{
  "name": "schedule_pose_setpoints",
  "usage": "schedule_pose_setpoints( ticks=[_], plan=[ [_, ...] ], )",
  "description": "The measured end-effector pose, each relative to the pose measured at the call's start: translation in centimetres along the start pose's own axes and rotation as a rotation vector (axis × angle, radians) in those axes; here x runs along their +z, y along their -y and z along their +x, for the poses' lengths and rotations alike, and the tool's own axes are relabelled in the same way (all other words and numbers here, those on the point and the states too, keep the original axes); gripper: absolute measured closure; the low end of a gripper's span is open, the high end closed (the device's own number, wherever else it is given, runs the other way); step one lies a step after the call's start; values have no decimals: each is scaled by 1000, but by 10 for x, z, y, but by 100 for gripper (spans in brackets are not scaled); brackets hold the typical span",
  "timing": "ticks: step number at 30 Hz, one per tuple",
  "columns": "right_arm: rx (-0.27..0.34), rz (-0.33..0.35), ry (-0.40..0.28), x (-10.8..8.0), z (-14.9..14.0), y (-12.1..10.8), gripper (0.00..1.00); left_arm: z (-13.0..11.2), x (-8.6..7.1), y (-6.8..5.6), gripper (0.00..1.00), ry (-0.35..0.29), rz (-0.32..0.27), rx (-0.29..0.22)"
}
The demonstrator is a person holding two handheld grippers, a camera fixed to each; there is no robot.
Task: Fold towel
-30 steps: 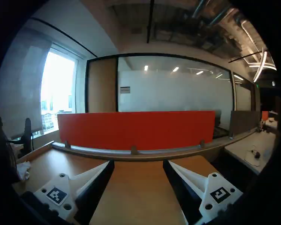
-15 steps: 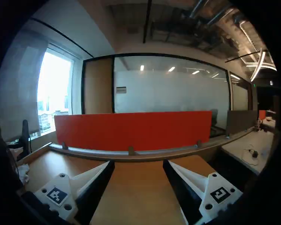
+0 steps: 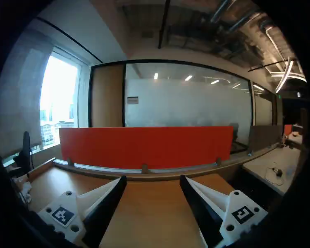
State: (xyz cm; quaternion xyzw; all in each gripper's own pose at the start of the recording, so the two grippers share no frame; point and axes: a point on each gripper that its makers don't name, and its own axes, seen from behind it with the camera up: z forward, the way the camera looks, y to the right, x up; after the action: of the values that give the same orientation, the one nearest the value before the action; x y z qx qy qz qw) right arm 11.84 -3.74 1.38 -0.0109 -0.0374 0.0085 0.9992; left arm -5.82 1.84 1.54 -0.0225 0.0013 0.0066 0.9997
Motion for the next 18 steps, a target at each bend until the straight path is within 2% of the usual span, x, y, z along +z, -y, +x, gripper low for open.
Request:
schedule_pose_setpoints(
  ticks=[10,18],
  plan=[
    [-4,14,-4,3,-15,15,0,-40,-2,7,20,-1,17,-13],
    [-7,12,-21,6,-36,17,0,-74,-3,6,20,-3,22,-23]
  ],
)
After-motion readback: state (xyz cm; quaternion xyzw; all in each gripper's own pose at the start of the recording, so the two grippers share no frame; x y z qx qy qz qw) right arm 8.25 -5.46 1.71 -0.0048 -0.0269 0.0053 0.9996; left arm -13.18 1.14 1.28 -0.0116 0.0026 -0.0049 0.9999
